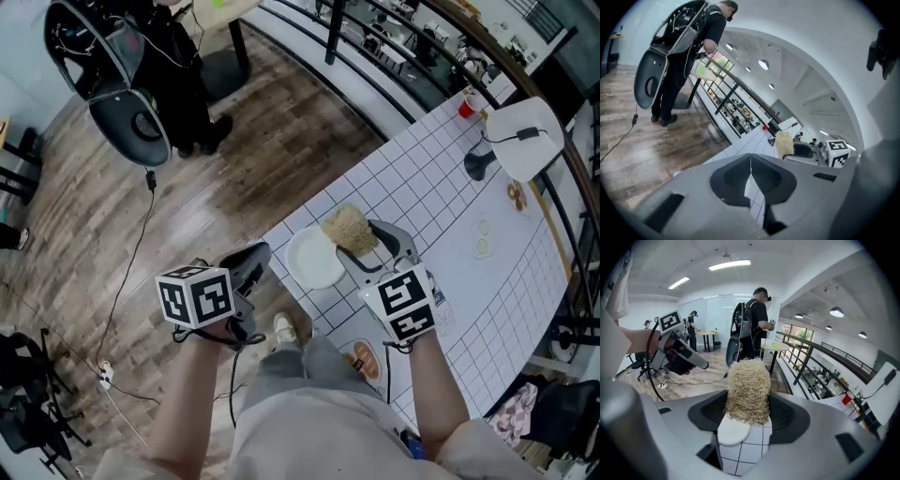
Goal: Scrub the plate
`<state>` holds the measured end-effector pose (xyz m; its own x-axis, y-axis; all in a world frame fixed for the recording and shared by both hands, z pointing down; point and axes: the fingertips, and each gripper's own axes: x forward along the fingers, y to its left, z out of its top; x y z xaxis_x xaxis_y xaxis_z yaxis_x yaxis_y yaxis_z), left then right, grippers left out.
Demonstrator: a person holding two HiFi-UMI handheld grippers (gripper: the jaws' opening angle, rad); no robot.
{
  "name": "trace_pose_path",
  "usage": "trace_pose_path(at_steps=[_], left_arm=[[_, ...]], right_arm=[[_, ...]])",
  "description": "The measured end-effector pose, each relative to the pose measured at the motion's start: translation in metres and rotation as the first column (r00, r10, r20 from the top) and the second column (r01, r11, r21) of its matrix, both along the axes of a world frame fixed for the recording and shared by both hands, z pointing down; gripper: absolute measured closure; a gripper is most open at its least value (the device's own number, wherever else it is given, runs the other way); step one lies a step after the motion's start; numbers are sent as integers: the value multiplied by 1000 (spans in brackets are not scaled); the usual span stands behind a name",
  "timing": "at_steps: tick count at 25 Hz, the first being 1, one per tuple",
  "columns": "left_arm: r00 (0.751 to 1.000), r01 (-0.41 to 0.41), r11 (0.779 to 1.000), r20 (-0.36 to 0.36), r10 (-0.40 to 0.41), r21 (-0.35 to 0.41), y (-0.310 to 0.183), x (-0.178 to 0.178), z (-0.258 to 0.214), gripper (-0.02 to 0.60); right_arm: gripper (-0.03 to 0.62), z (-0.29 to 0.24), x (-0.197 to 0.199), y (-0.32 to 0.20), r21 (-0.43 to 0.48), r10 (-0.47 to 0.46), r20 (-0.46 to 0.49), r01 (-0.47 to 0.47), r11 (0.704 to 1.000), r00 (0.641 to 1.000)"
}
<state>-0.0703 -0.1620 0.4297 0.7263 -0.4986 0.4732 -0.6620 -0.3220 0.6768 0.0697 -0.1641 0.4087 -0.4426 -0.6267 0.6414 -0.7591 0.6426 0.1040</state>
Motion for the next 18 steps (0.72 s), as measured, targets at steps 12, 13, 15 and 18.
trace_pose_path(at_steps=[12, 13, 15, 18], left_arm=[[989, 138, 890, -23, -143, 434, -15, -41, -186, 566], [989, 132, 871, -10, -144, 474, -13, -43, -201, 566], [987, 118, 826, 24, -157, 551, -8, -48, -228, 566], [976, 101, 759, 84, -201, 644, 1, -56, -262, 566]], right_arm=[[329, -167, -35, -11, 383, -41, 89, 4, 924, 995], [329, -180, -38, -10, 405, -49, 106, 2, 914, 993], [329, -205, -43, -7, 448, -67, 134, 0, 894, 989], [329, -243, -50, -1, 507, -104, 157, 10, 862, 982]])
